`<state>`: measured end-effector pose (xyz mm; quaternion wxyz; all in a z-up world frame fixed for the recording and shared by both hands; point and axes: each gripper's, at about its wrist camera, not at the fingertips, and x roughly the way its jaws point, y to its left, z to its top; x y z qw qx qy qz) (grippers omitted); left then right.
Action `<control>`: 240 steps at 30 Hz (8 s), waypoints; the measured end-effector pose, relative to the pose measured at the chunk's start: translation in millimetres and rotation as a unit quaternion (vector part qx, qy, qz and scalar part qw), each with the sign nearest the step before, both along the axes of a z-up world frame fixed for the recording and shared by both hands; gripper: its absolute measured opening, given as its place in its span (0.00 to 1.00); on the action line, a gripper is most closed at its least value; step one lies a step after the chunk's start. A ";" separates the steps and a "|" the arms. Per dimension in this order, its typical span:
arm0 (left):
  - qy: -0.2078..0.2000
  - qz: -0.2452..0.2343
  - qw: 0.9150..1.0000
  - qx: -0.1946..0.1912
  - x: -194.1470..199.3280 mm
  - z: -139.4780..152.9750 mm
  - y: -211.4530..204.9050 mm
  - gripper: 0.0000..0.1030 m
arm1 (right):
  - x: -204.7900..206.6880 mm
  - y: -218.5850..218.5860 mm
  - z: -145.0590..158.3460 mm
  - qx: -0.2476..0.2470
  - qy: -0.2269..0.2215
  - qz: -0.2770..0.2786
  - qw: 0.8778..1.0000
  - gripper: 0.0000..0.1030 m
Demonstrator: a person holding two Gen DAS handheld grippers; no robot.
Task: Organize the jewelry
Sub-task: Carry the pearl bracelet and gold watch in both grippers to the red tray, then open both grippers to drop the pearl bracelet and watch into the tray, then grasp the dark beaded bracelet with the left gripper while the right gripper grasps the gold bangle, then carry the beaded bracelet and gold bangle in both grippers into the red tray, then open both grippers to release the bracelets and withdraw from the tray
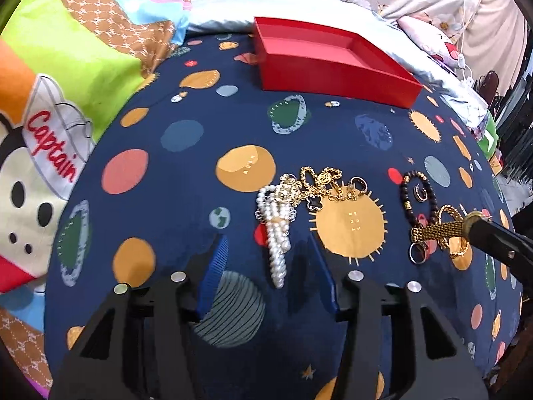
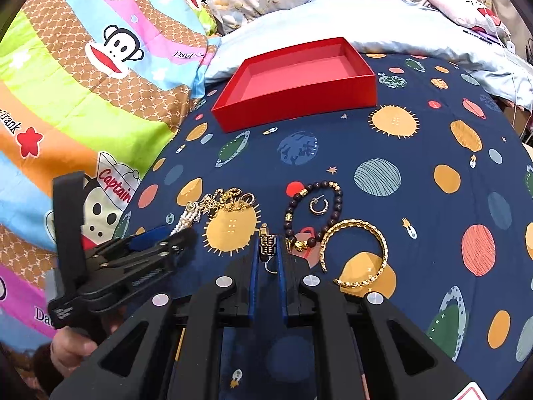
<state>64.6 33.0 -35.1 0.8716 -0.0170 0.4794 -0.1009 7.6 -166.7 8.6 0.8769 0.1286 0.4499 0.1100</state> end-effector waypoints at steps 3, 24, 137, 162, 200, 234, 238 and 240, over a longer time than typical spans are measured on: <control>-0.009 -0.006 1.000 0.002 2.2 -0.3 -4.7 0.30 | 0.7 1.4 -0.1 0.001 0.001 0.000 1.000 0.09; -0.060 -0.044 0.995 -0.062 -1.0 89.6 15.0 0.12 | 16.2 -11.6 82.9 -0.008 -0.081 0.025 0.996 0.09; -0.021 -0.011 1.000 0.007 -6.1 22.3 -62.6 0.75 | -23.3 -50.6 -14.5 -0.108 -0.007 -0.105 0.989 0.54; -0.019 -0.075 0.997 0.028 13.3 1.5 -132.3 0.07 | -23.4 -85.4 -16.3 -0.073 -0.008 -0.120 0.990 0.54; -0.143 -0.069 0.986 -0.044 113.4 147.3 -86.5 0.07 | 114.1 -67.3 62.9 -0.033 -0.085 -0.031 0.995 0.54; -0.124 0.006 0.992 -0.025 255.9 93.8 -52.4 0.50 | 288.1 -46.3 15.8 -0.062 -0.046 0.002 0.997 0.55; -0.128 0.009 0.992 -0.005 226.2 100.8 -42.7 0.55 | 249.6 -50.5 34.7 -0.053 -0.061 -0.003 0.997 0.56; -0.126 0.007 0.992 -0.007 207.2 102.4 -35.7 0.57 | 225.3 -51.7 41.1 -0.053 -0.064 -0.006 0.997 0.57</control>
